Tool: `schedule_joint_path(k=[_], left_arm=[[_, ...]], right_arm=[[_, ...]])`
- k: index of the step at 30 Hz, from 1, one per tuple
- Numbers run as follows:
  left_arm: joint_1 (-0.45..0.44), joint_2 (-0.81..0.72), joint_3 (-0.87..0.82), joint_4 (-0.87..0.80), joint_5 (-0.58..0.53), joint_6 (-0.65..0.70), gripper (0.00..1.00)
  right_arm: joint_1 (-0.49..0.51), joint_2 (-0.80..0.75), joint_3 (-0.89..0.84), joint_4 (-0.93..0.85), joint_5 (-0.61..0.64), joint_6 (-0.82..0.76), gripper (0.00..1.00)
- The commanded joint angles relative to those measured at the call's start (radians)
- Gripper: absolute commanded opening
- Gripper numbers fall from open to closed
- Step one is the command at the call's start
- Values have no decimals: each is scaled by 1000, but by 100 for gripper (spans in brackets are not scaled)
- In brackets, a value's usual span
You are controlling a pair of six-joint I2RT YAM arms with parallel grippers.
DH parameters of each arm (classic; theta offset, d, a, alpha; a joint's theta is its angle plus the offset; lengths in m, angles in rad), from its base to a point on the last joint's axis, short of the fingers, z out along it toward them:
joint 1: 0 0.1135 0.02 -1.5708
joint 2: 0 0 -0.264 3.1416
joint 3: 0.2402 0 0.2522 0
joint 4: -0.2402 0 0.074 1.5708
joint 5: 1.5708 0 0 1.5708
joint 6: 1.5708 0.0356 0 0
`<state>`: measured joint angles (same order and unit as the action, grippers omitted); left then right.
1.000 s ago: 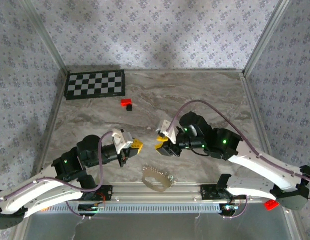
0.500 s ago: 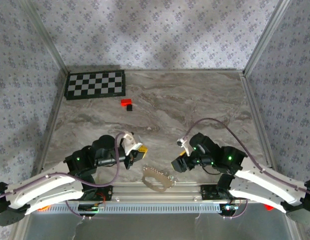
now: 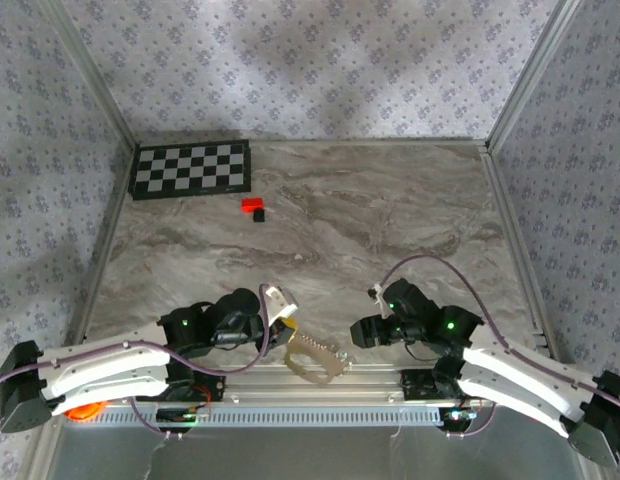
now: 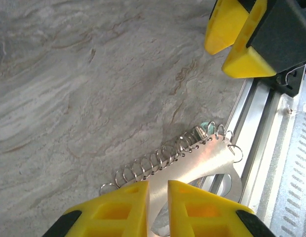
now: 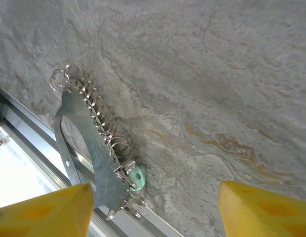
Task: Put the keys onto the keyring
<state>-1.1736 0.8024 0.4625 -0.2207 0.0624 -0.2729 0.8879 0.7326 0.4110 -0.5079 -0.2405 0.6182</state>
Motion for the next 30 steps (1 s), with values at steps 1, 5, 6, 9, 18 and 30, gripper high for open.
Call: schedule_joint_path(k=[1, 5, 6, 9, 18, 30], left_arm=[[-5, -6, 1, 100, 17, -49, 18], [-4, -7, -2, 126, 25, -57, 18], [-5, -10, -4, 131, 24, -58, 18], [-4, -24, -11, 146, 19, -63, 18], [15, -129, -36, 131, 20, -76, 19], [45, -210, -47, 104, 26, -84, 19]], right_arm=[[11, 54, -11, 75, -75, -35, 65], [68, 102, 11, 95, -82, -72, 59], [80, 116, 16, 97, -82, -79, 57], [119, 176, 36, 103, -75, -105, 52], [177, 337, 93, 85, -52, -187, 45], [189, 437, 137, 96, -60, -227, 36]])
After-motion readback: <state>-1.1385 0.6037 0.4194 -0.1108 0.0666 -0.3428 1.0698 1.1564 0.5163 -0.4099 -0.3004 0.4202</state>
